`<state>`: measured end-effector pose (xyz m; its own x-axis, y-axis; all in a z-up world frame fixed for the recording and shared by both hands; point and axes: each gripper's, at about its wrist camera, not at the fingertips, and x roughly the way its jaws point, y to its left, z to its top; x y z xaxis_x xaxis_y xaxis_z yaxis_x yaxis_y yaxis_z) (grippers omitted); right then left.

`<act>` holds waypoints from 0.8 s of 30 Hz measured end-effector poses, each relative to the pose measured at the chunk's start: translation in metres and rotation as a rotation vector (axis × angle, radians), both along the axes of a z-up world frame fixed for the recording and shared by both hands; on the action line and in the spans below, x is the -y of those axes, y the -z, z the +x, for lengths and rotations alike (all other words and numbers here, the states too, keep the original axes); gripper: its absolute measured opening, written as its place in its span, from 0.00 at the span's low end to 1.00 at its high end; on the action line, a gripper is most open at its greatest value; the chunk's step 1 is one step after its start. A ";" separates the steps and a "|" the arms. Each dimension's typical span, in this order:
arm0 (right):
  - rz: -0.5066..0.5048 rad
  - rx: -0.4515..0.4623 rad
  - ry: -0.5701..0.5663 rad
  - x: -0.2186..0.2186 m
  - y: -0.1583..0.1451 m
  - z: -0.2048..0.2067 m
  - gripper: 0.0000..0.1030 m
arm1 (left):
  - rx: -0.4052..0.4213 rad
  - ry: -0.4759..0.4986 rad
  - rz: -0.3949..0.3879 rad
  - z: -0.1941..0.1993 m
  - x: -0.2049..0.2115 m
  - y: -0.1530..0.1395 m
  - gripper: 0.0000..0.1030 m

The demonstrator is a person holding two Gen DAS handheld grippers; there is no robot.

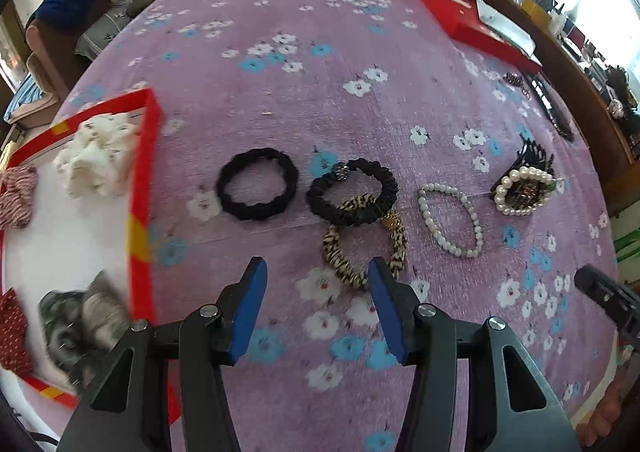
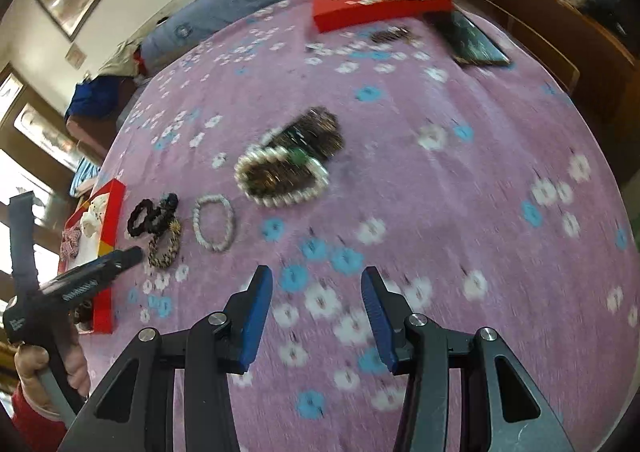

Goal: Organize jewelry
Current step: 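Grasp the pearl bracelet with right tool while left tool grasps leopard hair tie, then carry the pearl bracelet and leopard hair tie into the tray and release them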

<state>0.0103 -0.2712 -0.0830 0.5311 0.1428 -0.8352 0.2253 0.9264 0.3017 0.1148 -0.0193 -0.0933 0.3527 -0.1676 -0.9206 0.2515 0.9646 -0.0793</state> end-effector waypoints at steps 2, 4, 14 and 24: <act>-0.014 0.011 -0.011 -0.002 0.000 0.012 0.48 | -0.002 -0.004 0.003 0.003 0.003 0.005 0.50; -0.023 0.013 -0.018 -0.002 0.002 0.026 0.48 | -0.010 -0.007 0.005 0.007 0.006 0.009 0.49; -0.002 0.000 -0.037 0.010 0.025 0.070 0.48 | 0.001 -0.033 0.005 0.008 0.009 0.016 0.28; 0.163 -0.032 -0.110 0.004 0.027 0.056 0.10 | -0.081 -0.064 -0.091 -0.007 -0.016 0.012 0.05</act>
